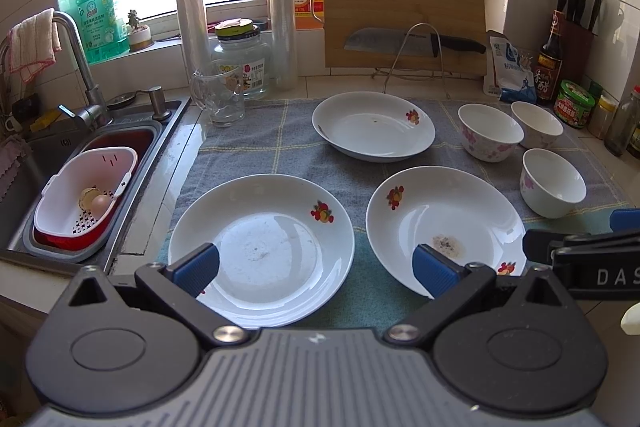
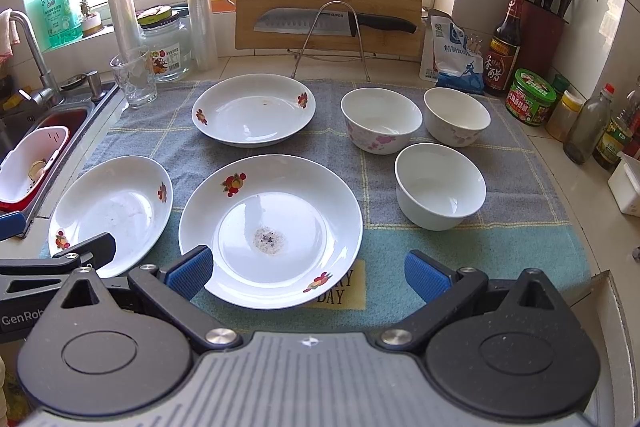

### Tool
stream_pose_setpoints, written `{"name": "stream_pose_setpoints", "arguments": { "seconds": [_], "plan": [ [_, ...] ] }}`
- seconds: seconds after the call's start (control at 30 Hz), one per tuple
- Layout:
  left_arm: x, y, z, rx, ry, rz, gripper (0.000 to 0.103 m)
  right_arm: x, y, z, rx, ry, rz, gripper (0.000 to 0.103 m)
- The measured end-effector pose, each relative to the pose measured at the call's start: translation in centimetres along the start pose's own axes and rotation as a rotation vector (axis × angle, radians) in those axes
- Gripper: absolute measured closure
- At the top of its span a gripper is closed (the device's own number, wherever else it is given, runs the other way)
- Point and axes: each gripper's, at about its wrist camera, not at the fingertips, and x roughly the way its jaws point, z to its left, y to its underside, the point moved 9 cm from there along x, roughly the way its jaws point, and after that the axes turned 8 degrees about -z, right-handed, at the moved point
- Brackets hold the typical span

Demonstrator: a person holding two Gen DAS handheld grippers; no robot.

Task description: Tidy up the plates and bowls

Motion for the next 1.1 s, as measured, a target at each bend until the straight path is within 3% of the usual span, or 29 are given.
{"name": "stream_pose_setpoints", "arguments": {
  "seconds": [0.83, 1.1],
  "plan": [
    [-0.3, 0.3, -0.1, -0.024, -0.002, -0.013, 0.001, 0.2, 0.0, -0.3, -0.009, -0.034, -0.006, 0.000],
    [-0.6, 0.0, 0.1, -0.020, -0.020, -0.097, 0.001, 1.1, -1.1, 0.2, -0.076, -0.111, -0.038, 0.000]
  ]
}}
